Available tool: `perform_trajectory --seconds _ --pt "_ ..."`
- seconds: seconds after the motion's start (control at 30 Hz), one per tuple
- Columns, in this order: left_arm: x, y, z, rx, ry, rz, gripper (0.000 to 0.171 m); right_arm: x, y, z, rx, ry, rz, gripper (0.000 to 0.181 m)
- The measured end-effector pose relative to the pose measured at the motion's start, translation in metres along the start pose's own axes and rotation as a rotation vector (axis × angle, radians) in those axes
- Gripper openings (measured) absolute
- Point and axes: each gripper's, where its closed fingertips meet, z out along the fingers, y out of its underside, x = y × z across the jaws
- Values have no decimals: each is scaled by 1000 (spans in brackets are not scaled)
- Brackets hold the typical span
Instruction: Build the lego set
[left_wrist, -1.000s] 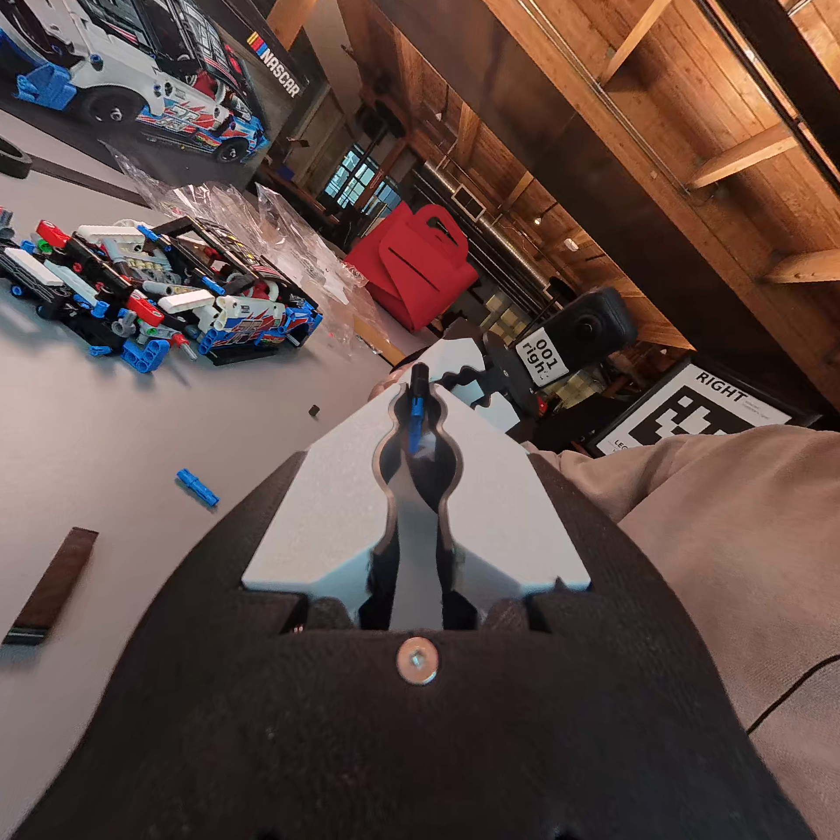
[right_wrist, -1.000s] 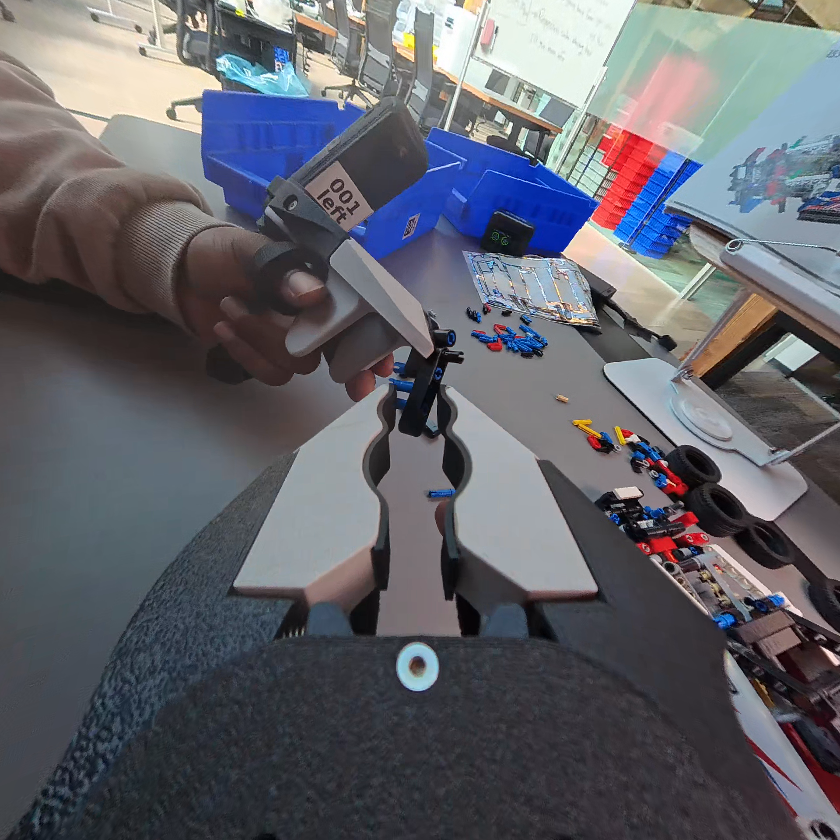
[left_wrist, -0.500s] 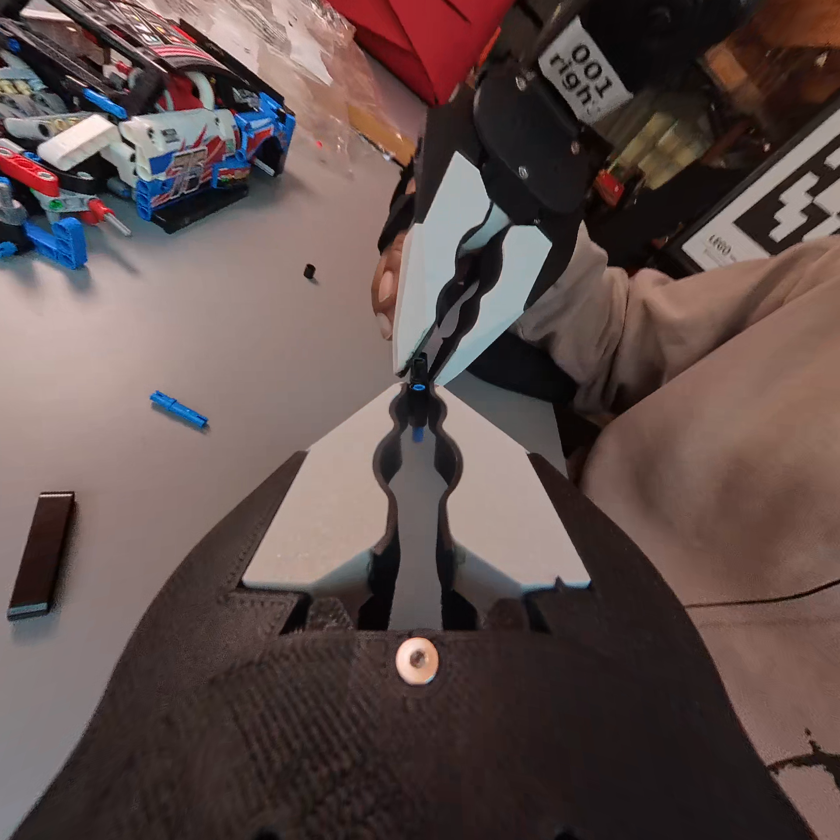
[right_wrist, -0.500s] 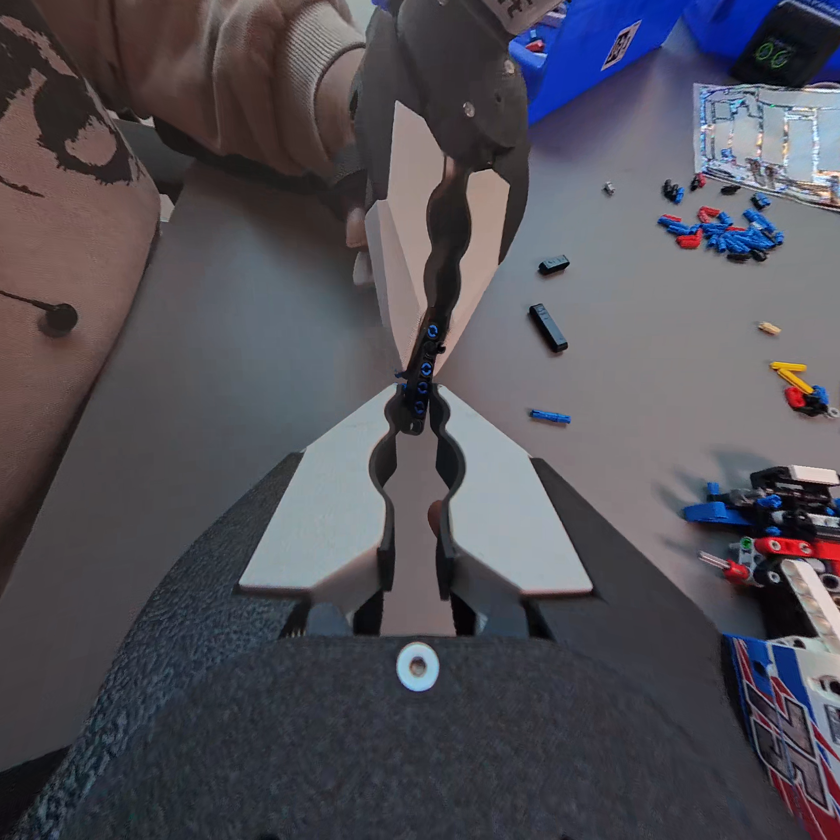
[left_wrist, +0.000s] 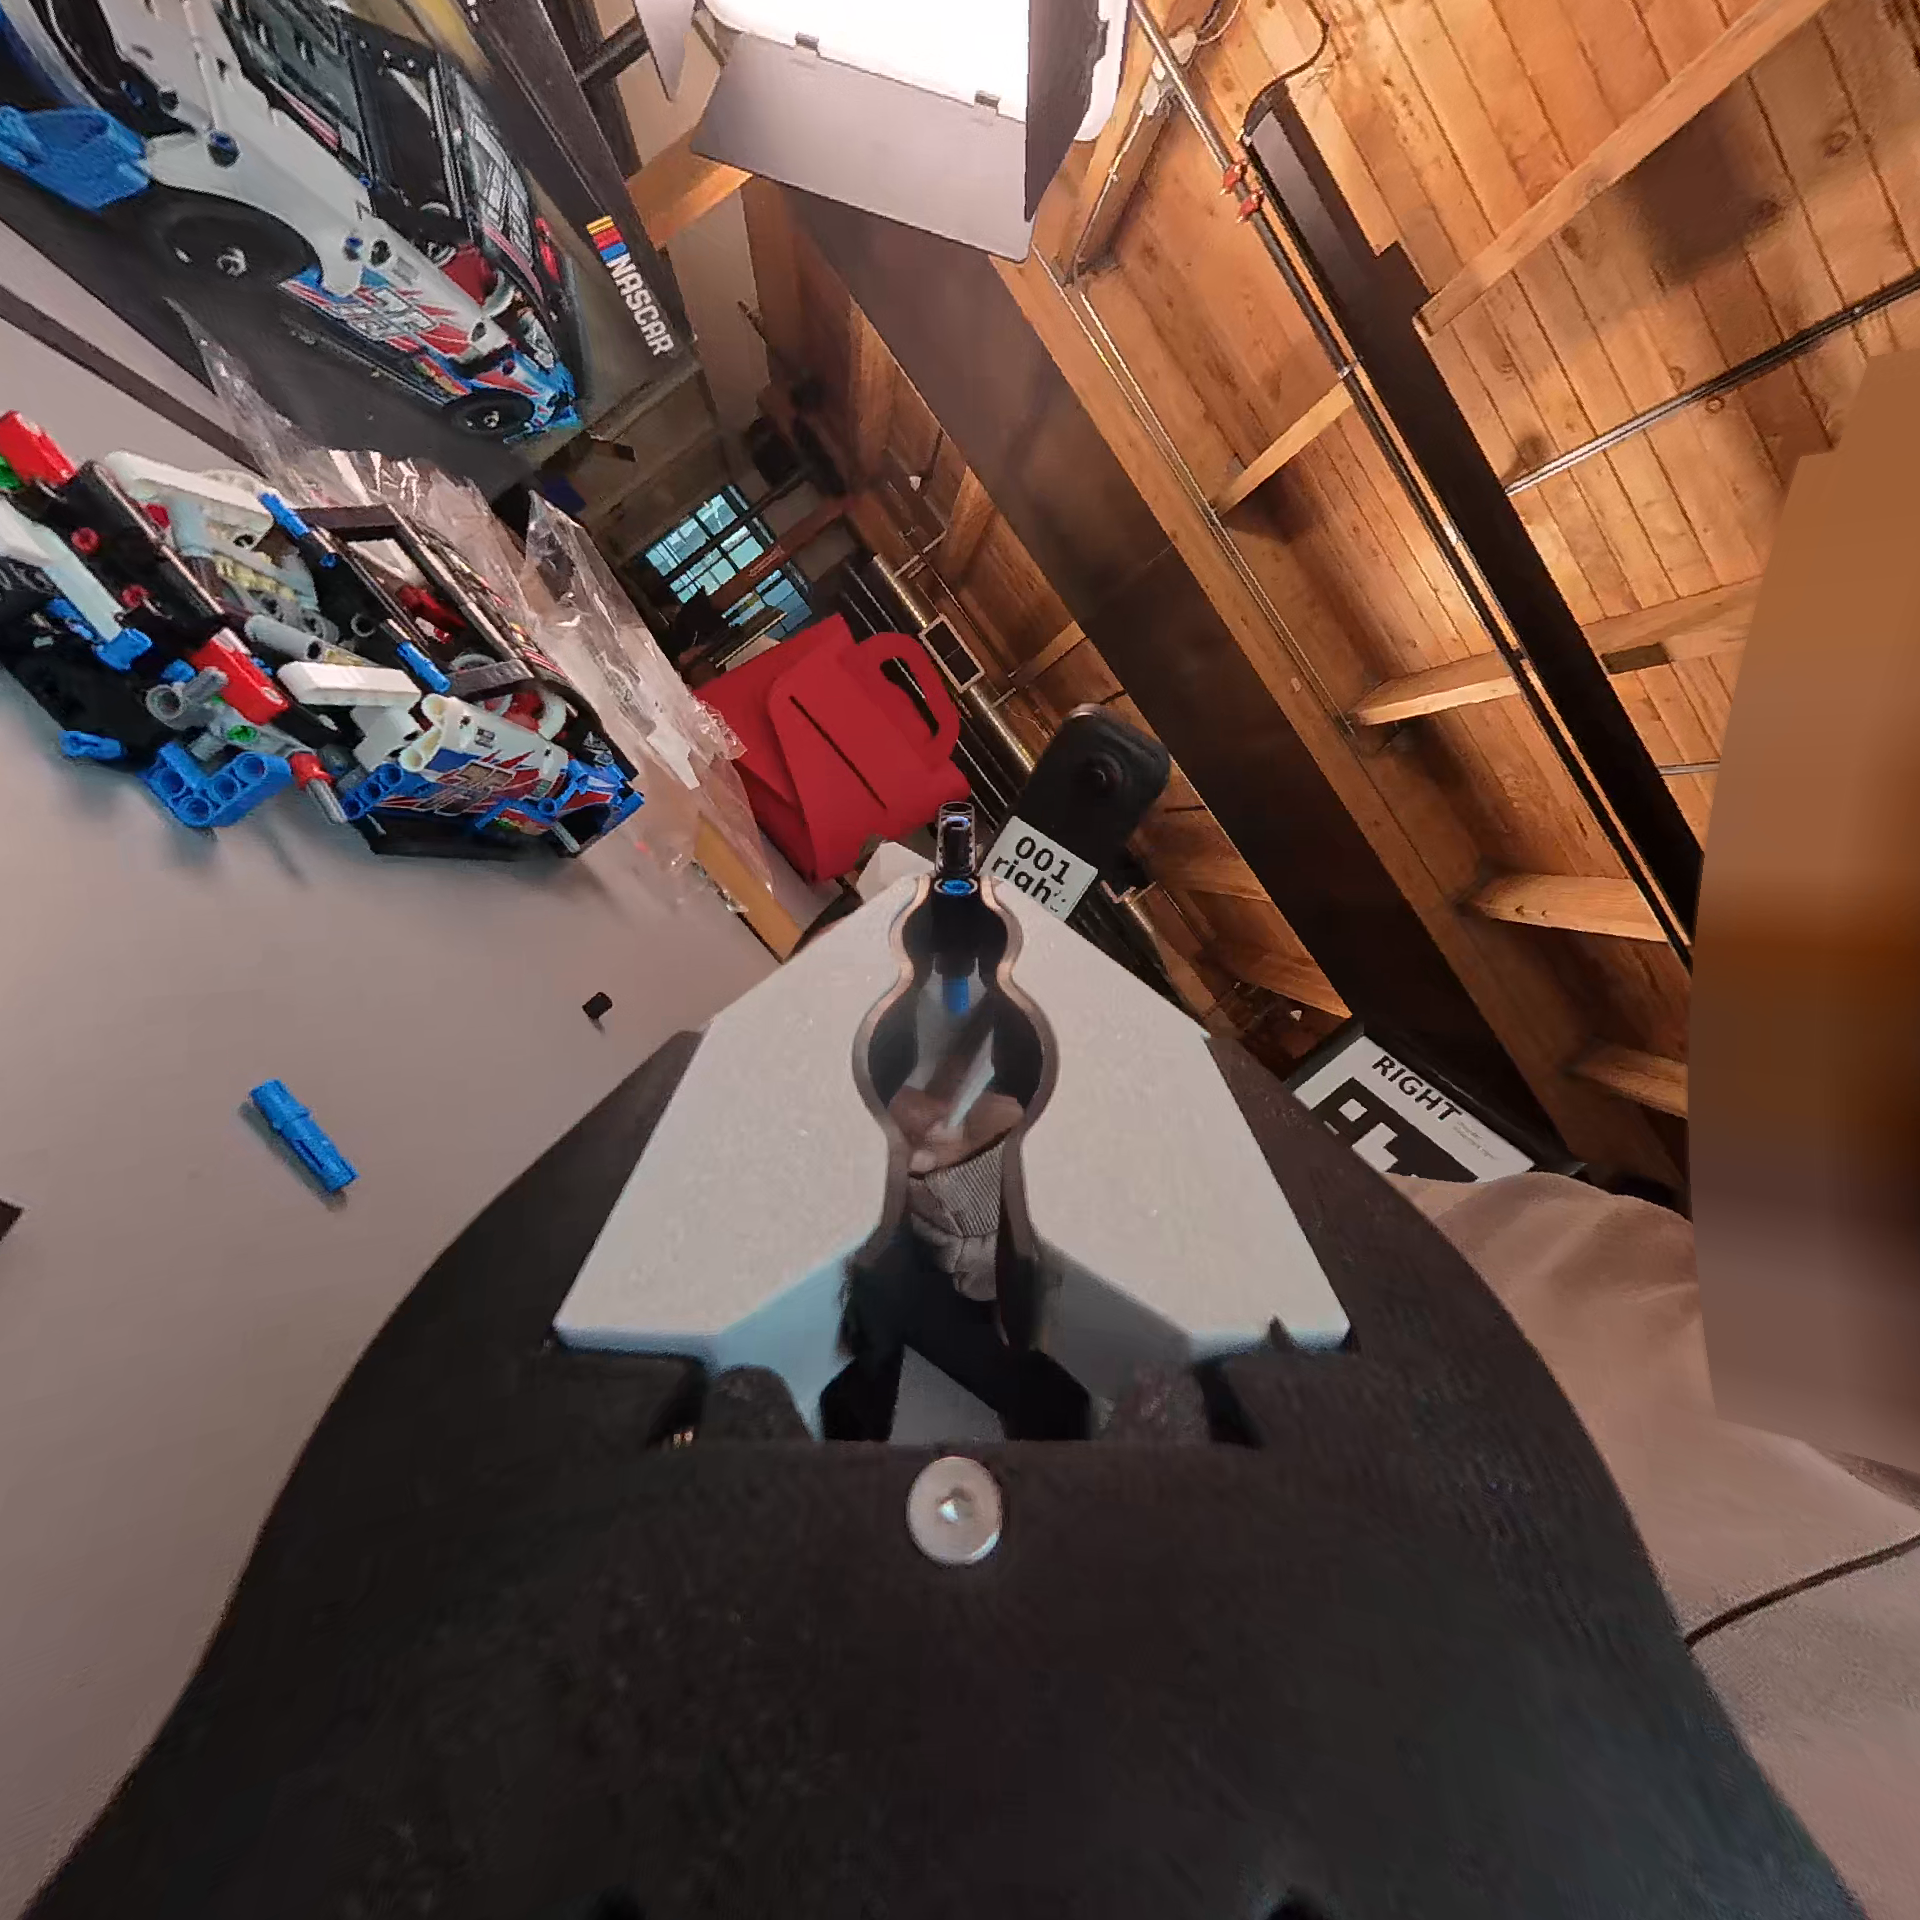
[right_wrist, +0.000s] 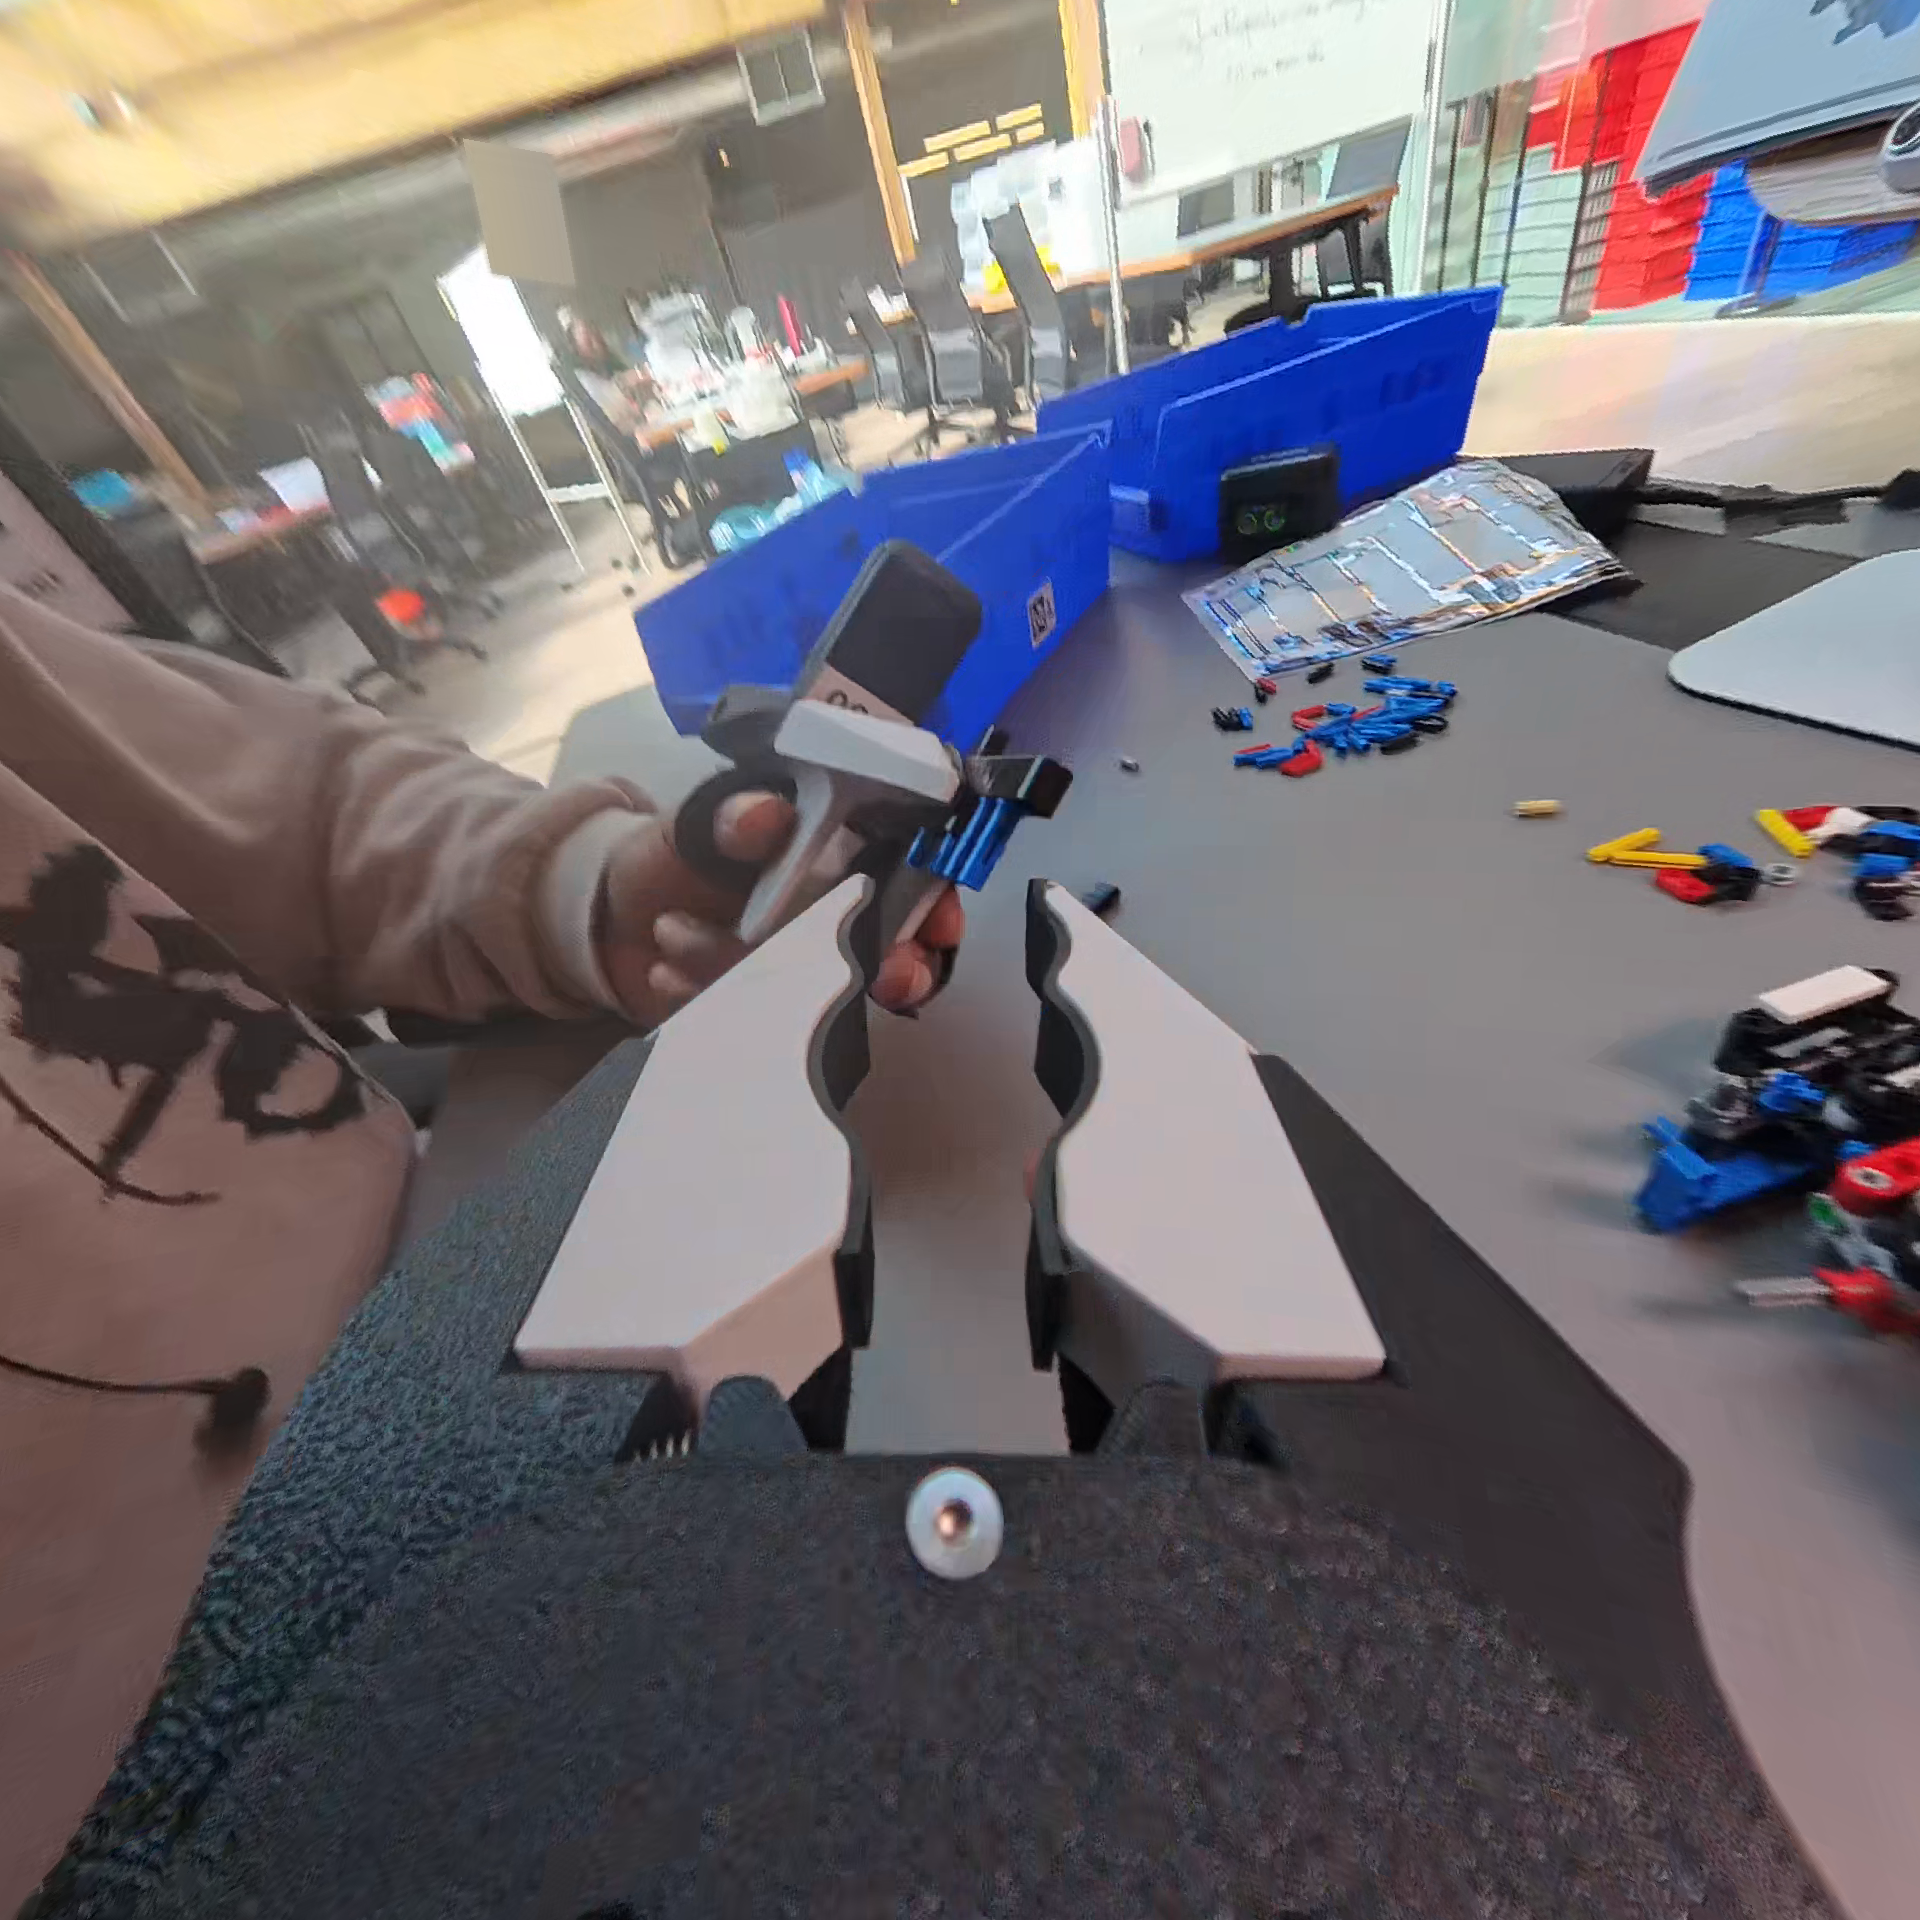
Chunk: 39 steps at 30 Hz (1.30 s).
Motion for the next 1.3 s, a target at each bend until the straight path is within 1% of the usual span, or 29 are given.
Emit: perform_trajectory --seconds 0.07,0.13,0.2,0.23,0.27,0.33,0.37,0.4,0.43,0.47,0.53,0.57,0.63,0.73,0.8,0.87,0.97,1.0,1.03,1.07,1.1,1.13,1.17,1.2,1.23,1.27,1.3 --pt "6 0 0 -4 18 41 5 -1 -11 1 77 -34 103 5" --pt "9 4 1 -42 18 108 6 -4 -12 0 74 -73 120 4" --pt "10 12 1 -147 3 200 7 -7 -12 -5 35 -113 111 2" --pt "8 20 0 -233 -11 261 7 -9 -9 -8 -20 -133 104 1" --pt "4 31 -2 -344 -31 331 7 -11 -3 -12 -104 -148 92 2" --pt "-10 52 -12 -567 -95 516 15 -14 17 -24 -296 -165 66 2" --pt "-16 59 -16 -646 -125 624 20 -16 30 -30 -389 -173 43 2" --pt "-17 66 -18 -698 -127 701 20 -16 41 -34 -451 -170 23 2" --pt "-17 73 -18 -733 -125 728 19 -18 49 -35 -489 -176 29 2" --pt "-17 80 -17 -766 -122 715 19 -20 54 -33 -504 -192 50 2" --pt "-19 92 -17 -807 -121 661 9 -26 65 -30 -538 -223 68 2" --pt "-23 94 -17 -818 -136 651 7 -26 68 -28 -551 -219 51 2" --pt "-23 89 -15 -784 -150 599 7 -23 66 -27 -530 -200 43 2" --pt "-10 76 -8 -670 -97 461 6 -22 44 -27 -405 -216 95 1" --pt "-7 74 -7 -640 -73 432 6 -21 35 -27 -346 -219 115 1" --pt "-1 74 -4 -612 -38 353 6 -24 28 -26 -293 -249 140 1" --pt "5 60 2 -494 -8 252 5 -19 13 -25 -183 -249 151 1" --pt "8 54 2 -452 11 213 5 -15 4 -29 -140 -235 126 4" --pt "9 48 2 -413 22 170 5 -7 -6 -35 -96 -190 82 7" --pt "9 42 1 -378 28 134 5 8 -14 -46 -75 -111 22 10" --pt "7 36 0 -348 23 110 5 29 -17 -60 -88 6 -46 10" --pt "3 31 -2 -316 7 99 5 52 -16 -78 -131 138 -121 9" --pt "0 27 -3 -294 -9 92 5 75 -9 -99 -210 271 -195 8" --pt "-3 24 -4 -281 -19 84 5 96 4 -121 -325 383 -252 7" --pt "-5 22 -5 -272 -26 76 5 110 22 -143 -452 454 -275 7" --pt "-7 21 -5 -267 -30 71 5 117 42 -160 -565 469 -256 8" --pt "-7 22 -5 -271 -30 67 5 117 58 -167 -624 444 -218 8"
